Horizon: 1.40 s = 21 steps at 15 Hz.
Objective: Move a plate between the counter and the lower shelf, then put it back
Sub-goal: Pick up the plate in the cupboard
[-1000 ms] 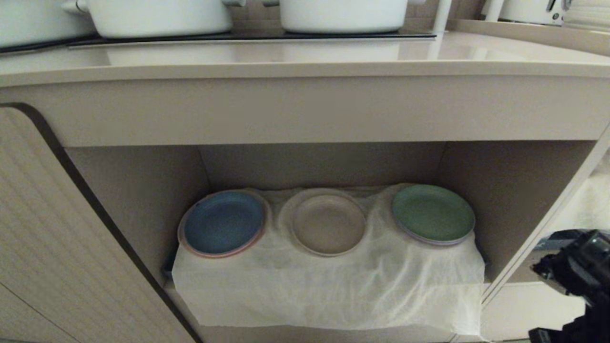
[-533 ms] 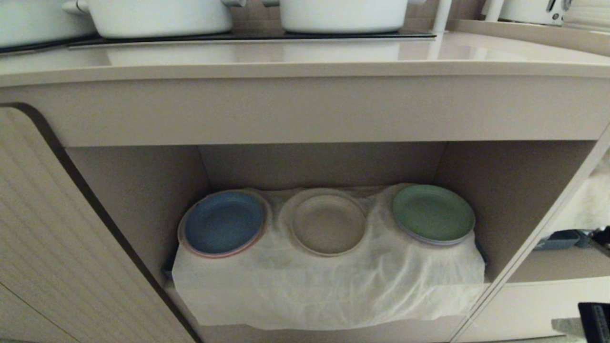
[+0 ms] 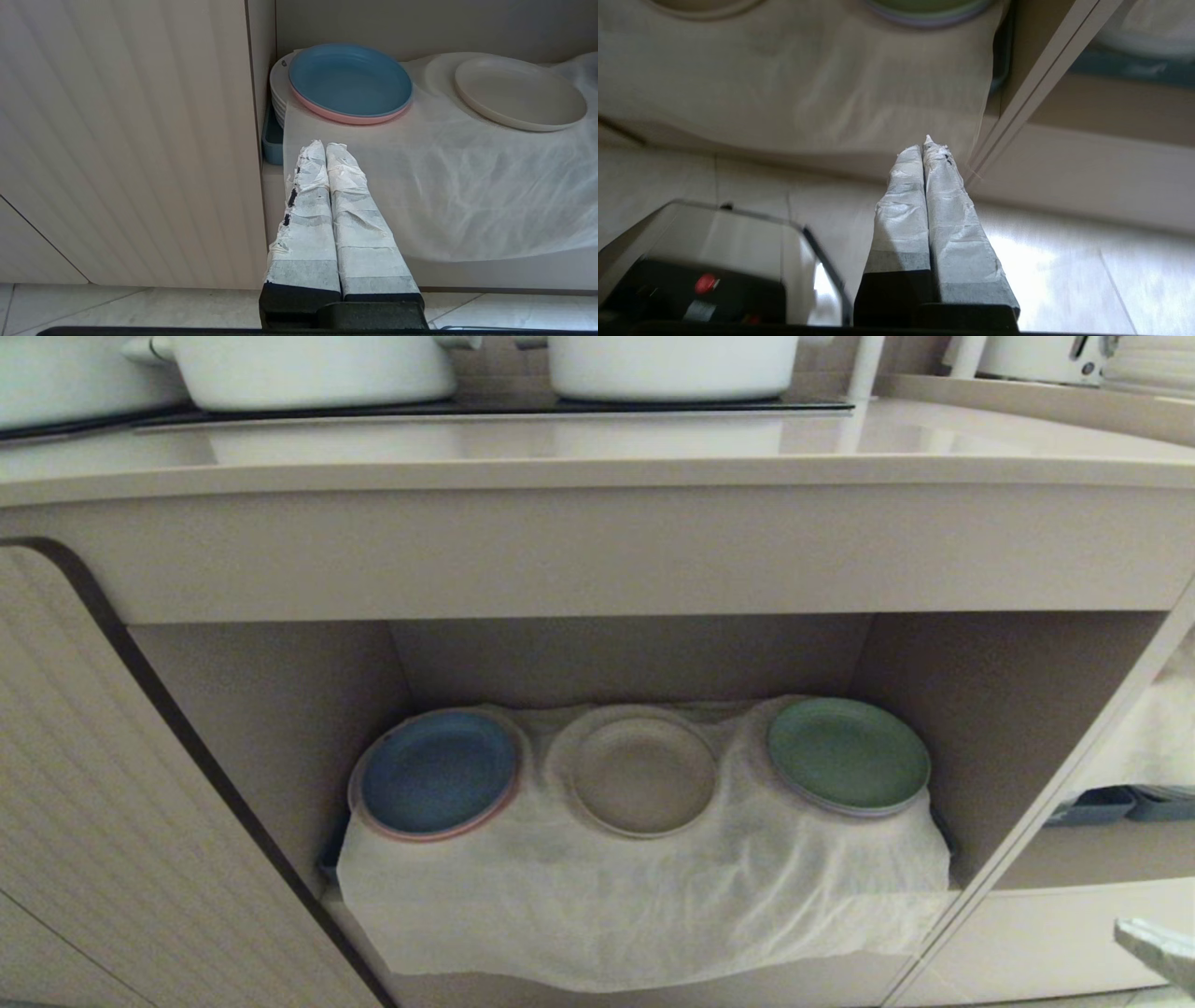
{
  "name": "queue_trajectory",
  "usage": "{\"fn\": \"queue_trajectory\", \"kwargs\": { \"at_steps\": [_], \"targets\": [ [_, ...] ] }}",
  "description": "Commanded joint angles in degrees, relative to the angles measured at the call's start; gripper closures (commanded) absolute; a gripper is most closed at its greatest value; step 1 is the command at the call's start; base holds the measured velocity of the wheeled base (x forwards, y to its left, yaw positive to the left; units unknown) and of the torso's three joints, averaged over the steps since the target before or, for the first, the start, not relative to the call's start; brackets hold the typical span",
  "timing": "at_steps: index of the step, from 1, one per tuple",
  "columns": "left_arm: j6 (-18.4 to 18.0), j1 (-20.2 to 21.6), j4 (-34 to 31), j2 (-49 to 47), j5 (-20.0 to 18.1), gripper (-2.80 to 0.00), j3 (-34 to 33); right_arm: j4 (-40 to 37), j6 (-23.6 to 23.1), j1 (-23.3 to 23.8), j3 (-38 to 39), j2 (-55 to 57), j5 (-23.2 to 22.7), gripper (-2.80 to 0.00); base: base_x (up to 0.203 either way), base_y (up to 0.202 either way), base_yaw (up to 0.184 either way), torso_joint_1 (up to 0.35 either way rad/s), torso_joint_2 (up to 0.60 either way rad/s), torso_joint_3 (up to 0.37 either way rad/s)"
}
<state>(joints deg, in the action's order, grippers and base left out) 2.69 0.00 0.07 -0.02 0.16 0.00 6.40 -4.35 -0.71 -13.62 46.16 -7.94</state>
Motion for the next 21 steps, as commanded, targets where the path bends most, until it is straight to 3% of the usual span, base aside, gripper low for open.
{"fn": "queue_trajectory", "kwargs": {
  "at_steps": [1, 3, 7, 11, 21],
  "targets": [
    [0.03, 0.00, 0.01, 0.02, 0.02, 0.00, 0.00, 18.15, -0.35, 0.16, 10.97, -8.90, -0.37, 0.00, 0.000, 0.000, 0.000, 0.000, 0.00, 0.000],
    [0.03, 0.00, 0.01, 0.02, 0.02, 0.00, 0.00, 20.24, -0.56, 0.06, 13.56, -16.78, -0.59, 0.00, 0.000, 0.000, 0.000, 0.000, 0.00, 0.000],
    [0.03, 0.00, 0.01, 0.02, 0.02, 0.00, 0.00, 5.92, -0.84, 1.15, 13.61, -32.75, -0.14, 0.00, 0.000, 0.000, 0.000, 0.000, 0.00, 0.000],
    [0.03, 0.00, 0.01, 0.02, -0.03, 0.00, 0.00, -4.78, -0.97, 0.72, 13.61, -45.05, 6.63, 0.00, 0.000, 0.000, 0.000, 0.000, 0.00, 0.000],
    [0.03, 0.00, 0.01, 0.02, 0.02, 0.00, 0.00, -6.51, -0.24, 0.71, 13.62, -46.16, 8.02, 0.00, 0.000, 0.000, 0.000, 0.000, 0.00, 0.000]
  ]
}}
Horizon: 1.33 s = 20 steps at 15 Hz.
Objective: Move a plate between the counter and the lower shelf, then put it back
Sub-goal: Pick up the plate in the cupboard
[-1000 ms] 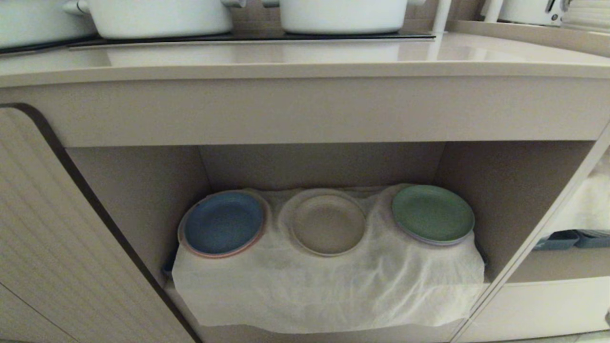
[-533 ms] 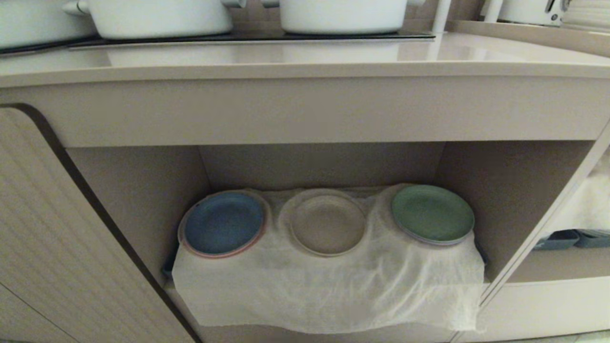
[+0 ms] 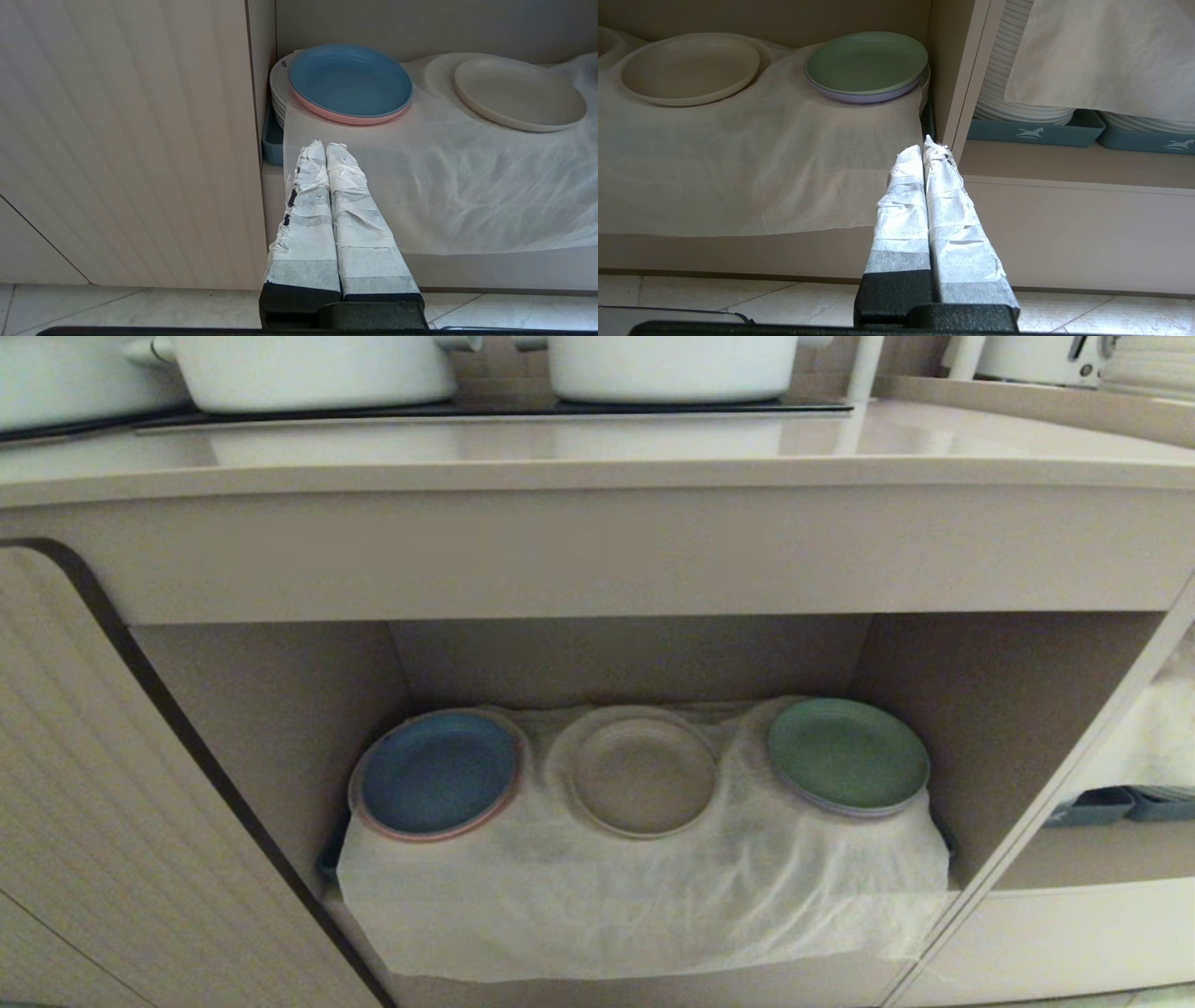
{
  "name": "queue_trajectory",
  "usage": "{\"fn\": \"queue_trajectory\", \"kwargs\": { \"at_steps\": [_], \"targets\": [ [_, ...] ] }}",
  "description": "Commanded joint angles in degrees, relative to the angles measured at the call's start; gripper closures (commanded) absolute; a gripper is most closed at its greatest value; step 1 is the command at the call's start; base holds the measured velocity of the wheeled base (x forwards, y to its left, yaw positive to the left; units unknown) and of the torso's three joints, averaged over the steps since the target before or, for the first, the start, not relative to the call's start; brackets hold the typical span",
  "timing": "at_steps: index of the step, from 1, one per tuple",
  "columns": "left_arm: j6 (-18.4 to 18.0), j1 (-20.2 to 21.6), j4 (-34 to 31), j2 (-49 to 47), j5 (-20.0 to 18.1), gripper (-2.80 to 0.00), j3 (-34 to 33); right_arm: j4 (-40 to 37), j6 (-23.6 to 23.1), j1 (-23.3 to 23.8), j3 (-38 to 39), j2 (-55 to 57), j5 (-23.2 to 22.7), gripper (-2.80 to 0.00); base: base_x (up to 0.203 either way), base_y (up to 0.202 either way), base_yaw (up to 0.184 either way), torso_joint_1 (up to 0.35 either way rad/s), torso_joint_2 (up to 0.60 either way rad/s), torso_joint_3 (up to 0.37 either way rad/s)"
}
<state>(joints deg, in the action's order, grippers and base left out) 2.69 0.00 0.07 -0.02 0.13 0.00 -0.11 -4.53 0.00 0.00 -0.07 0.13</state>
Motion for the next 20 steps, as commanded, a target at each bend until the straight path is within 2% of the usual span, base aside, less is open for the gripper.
{"fn": "queue_trajectory", "kwargs": {
  "at_steps": [1, 12, 20],
  "targets": [
    [0.03, 0.00, 0.01, 0.02, 0.04, 0.00, 0.00, -0.06, -0.04, 0.00, 0.00, 0.07, -0.05, 0.00, 0.000, 0.000, 0.000, 0.000, 0.00, 0.000],
    [0.03, 0.00, 0.01, 0.02, 0.04, 0.00, 0.00, 0.11, 1.20, 0.00, 0.00, 0.07, -0.13, 0.00, 0.000, 0.000, 0.000, 0.000, 0.00, 0.000],
    [0.03, 0.00, 0.01, 0.02, 0.04, 0.00, 0.00, 0.11, 0.17, 0.00, 0.00, 0.07, -0.05, 0.00, 0.000, 0.000, 0.000, 0.000, 0.00, 0.000]
  ]
}}
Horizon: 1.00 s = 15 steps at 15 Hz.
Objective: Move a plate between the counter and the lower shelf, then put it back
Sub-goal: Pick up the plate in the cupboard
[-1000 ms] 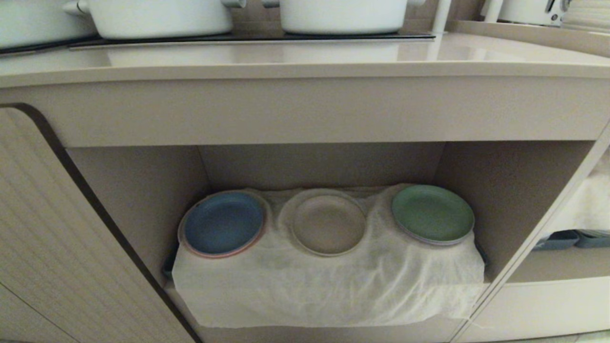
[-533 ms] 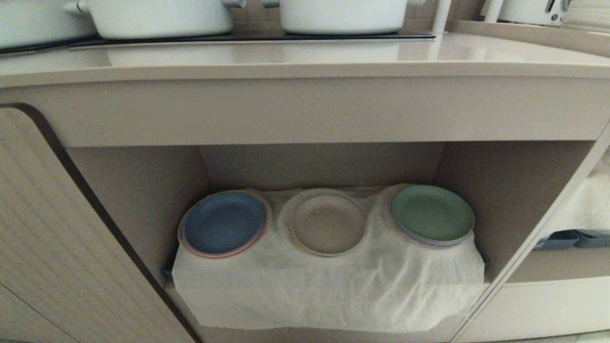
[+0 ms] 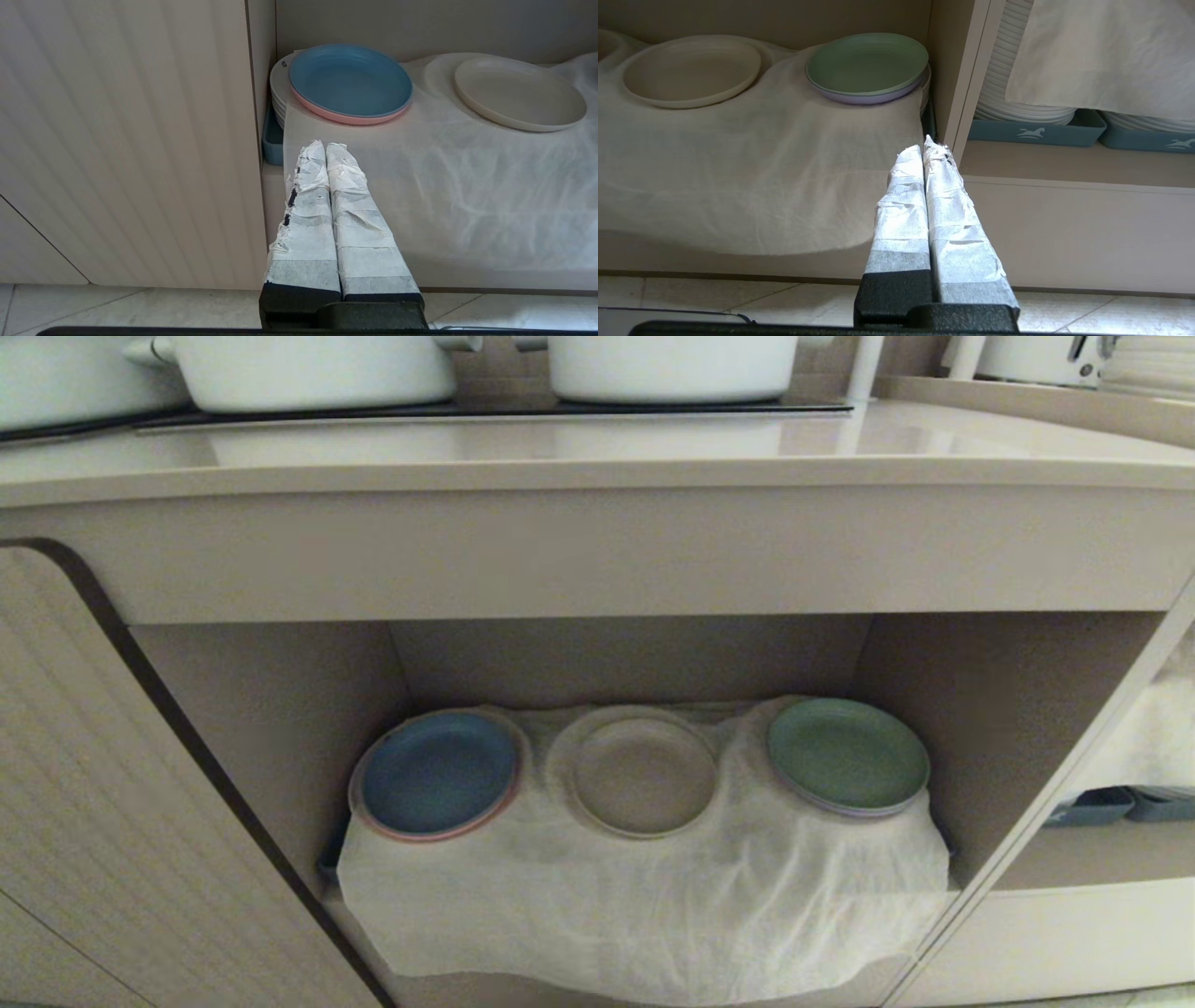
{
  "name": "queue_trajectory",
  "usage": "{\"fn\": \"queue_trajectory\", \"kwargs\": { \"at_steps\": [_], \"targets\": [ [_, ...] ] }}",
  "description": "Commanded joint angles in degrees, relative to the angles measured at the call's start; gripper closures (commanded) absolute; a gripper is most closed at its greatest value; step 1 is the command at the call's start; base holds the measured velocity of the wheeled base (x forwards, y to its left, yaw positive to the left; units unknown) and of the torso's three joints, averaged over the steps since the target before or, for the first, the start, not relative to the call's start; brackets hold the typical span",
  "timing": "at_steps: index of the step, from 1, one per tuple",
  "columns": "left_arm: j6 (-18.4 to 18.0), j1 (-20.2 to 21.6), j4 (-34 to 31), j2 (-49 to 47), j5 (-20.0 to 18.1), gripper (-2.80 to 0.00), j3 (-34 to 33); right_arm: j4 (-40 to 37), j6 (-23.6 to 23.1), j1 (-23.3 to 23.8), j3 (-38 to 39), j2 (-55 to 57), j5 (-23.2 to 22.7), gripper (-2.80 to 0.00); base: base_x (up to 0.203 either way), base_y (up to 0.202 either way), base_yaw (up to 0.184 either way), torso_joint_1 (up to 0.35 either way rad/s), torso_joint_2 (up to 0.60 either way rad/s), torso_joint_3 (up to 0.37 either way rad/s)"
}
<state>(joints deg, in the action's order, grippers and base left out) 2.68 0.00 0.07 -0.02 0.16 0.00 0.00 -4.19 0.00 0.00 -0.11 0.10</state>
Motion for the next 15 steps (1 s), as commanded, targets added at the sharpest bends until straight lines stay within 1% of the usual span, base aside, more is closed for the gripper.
{"fn": "queue_trajectory", "kwargs": {
  "at_steps": [1, 3, 6, 8, 15],
  "targets": [
    [0.04, 0.00, 0.01, 0.02, 0.02, 0.00, 0.00, 0.00, 0.07, 0.00, 0.00, 0.11, -0.01, 0.00, 0.000, 0.000, 0.000, 0.000, 0.00, 0.000],
    [0.04, 0.00, 0.01, 0.02, 0.02, 0.00, 0.00, 0.00, 0.58, 0.00, 0.00, 0.11, 0.08, 0.00, 0.000, 0.000, 0.000, 0.000, 0.00, 0.000],
    [0.04, 0.00, 0.01, 0.02, 0.02, 0.00, 0.00, 0.18, 3.54, 0.00, 0.00, 0.11, 0.15, 0.00, 0.000, 0.000, 0.000, 0.000, 0.00, 0.000],
    [0.04, 0.00, 0.01, 0.02, 0.02, 0.00, 0.00, 0.09, 3.57, 0.00, 0.00, 0.11, 1.75, 0.00, 0.000, 0.000, 0.000, 0.000, 0.00, 0.000],
    [0.04, 0.00, 0.01, 0.02, 0.02, 0.00, 0.00, 0.62, 3.22, 0.00, 0.00, 0.11, 1.92, 0.00, 0.000, 0.000, 0.000, 0.000, 0.00, 0.000]
  ]
}}
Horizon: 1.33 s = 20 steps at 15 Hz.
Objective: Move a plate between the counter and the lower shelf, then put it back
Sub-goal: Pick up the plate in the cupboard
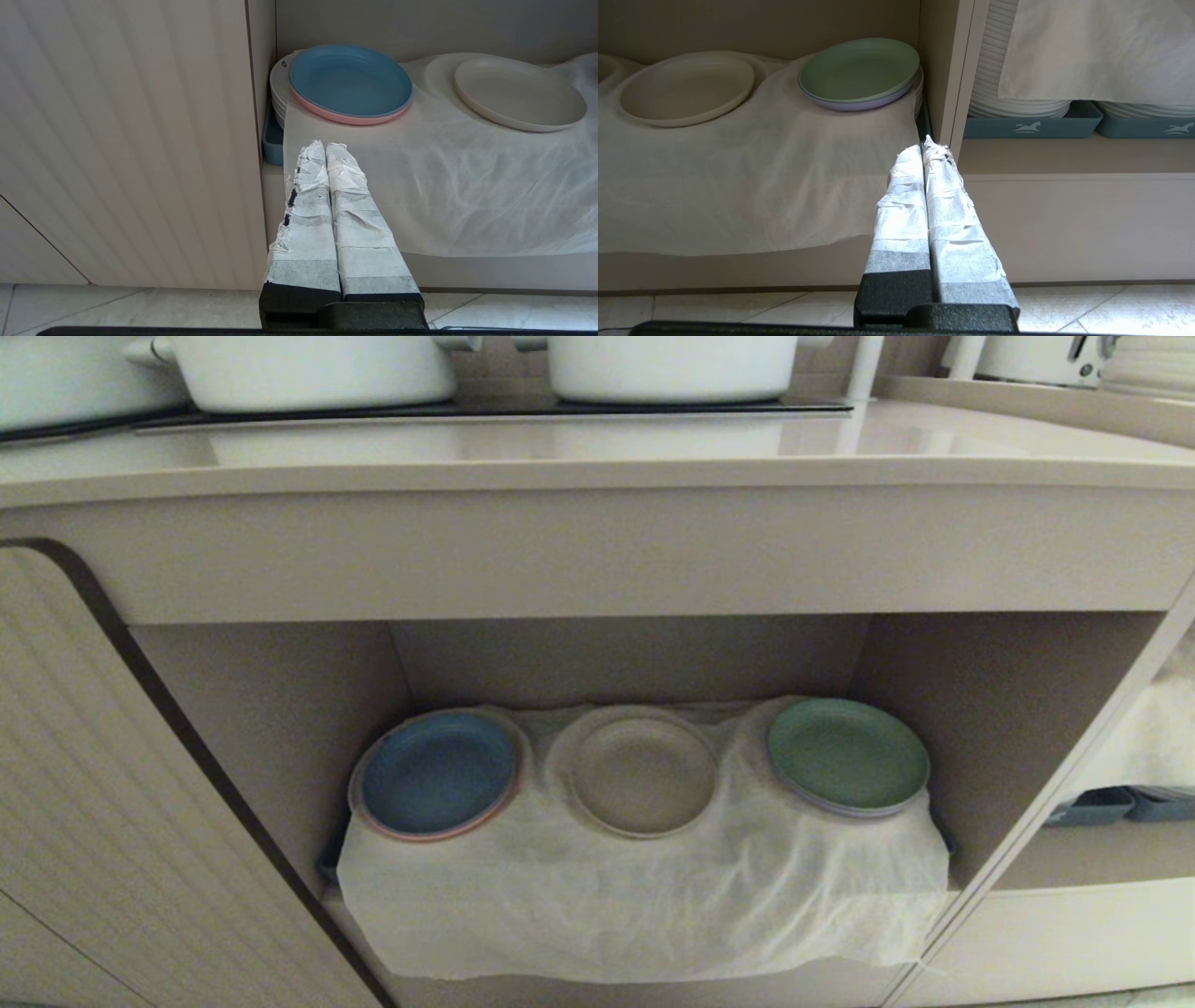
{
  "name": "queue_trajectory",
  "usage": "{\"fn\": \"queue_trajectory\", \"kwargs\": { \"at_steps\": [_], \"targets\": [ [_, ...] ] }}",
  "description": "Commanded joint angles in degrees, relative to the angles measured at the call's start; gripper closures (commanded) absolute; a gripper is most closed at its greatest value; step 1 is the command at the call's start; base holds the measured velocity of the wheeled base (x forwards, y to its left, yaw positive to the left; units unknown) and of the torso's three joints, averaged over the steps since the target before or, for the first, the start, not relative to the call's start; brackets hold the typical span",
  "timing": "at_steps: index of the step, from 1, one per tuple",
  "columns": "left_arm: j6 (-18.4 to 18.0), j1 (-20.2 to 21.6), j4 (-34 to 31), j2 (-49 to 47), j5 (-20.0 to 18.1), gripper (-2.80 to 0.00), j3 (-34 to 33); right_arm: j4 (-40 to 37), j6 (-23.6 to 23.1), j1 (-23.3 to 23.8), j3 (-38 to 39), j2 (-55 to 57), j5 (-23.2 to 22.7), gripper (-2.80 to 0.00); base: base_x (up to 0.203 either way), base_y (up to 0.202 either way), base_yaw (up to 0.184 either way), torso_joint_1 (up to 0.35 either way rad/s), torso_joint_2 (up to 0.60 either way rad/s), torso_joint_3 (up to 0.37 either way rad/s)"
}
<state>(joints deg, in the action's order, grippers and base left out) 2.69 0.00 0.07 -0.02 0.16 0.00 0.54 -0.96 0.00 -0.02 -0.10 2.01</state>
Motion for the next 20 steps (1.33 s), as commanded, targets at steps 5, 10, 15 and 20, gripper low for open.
{"fn": "queue_trajectory", "kwargs": {
  "at_steps": [5, 10, 15, 20],
  "targets": [
    [0.03, 0.00, 0.01, 0.02, 0.02, 0.00, 0.00, 1.46, -1.29, -0.09, -0.62, 0.83, -0.07, 0.00, 0.000, 0.000, 0.000, 0.000, 0.00, 0.000],
    [0.03, 0.00, 0.01, 0.02, 0.02, 0.00, 0.00, 5.05, -1.80, -0.63, -3.51, 11.03, 0.05, 0.00, 0.000, 0.000, 0.000, 0.000, 0.00, 0.000],
    [0.03, 0.00, 0.01, 0.02, 0.02, 0.00, 0.00, 17.20, -1.75, -5.29, -7.35, 32.17, -1.43, 0.00, 0.000, 0.000, 0.000, 0.000, 0.00, 0.000],
    [0.03, 0.00, 0.01, 0.02, 0.02, 0.00, 0.00, 22.61, -4.69, -6.87, -10.80, 43.05, -23.69, 0.00, 0.000, 0.000, 0.000, 0.000, 0.00, 0.000]
  ]
}}
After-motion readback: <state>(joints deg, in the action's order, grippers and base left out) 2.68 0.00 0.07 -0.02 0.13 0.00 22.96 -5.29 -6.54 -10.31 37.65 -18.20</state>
